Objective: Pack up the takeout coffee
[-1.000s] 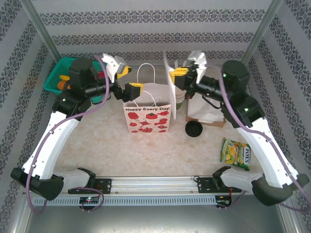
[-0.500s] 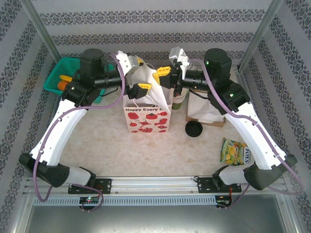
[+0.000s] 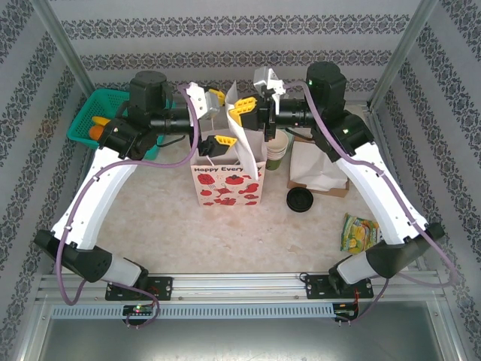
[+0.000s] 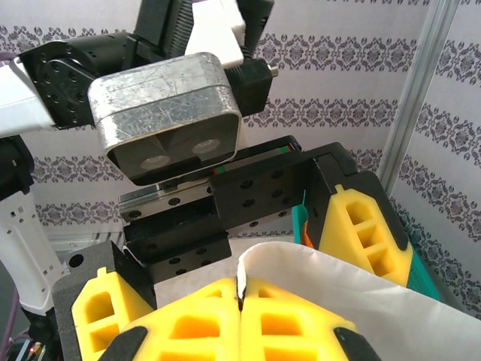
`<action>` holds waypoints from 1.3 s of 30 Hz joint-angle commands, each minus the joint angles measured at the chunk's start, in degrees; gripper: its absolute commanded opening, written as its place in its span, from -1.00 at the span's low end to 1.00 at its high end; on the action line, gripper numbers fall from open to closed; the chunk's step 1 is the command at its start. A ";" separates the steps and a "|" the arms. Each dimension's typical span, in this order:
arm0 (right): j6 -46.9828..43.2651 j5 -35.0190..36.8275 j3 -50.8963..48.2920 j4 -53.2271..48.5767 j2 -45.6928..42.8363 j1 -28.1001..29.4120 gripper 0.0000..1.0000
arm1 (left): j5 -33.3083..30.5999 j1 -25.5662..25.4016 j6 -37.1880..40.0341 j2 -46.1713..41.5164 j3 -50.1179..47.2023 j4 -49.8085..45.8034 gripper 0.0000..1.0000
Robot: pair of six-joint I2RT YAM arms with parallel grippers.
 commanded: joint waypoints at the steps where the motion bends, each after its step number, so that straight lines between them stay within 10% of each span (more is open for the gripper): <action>1: -1.95 -4.88 2.54 0.74 1.59 -0.91 -1.00 | -4.74 -0.37 -2.71 -1.30 -0.33 7.42 0.99; 12: -1.99 -10.89 9.21 1.96 5.48 -0.14 -1.00 | 8.91 -0.46 3.40 6.75 7.32 -4.20 0.91; 30: -1.86 -4.19 2.01 3.23 -1.46 -5.25 -1.00 | 3.38 0.59 4.96 3.82 1.84 -6.12 -0.35; 31: -2.03 -4.19 1.76 2.77 -1.25 -5.33 -0.93 | 3.47 0.59 4.75 3.81 1.82 -5.90 -0.42; 35: -4.01 -6.70 -1.01 0.70 -0.52 -5.92 0.41 | 3.58 0.59 4.54 3.72 2.10 -5.59 -0.84; 39: -6.06 -5.34 -2.67 -0.85 1.08 -5.86 0.96 | 3.98 0.59 5.20 3.83 2.71 -6.48 -1.00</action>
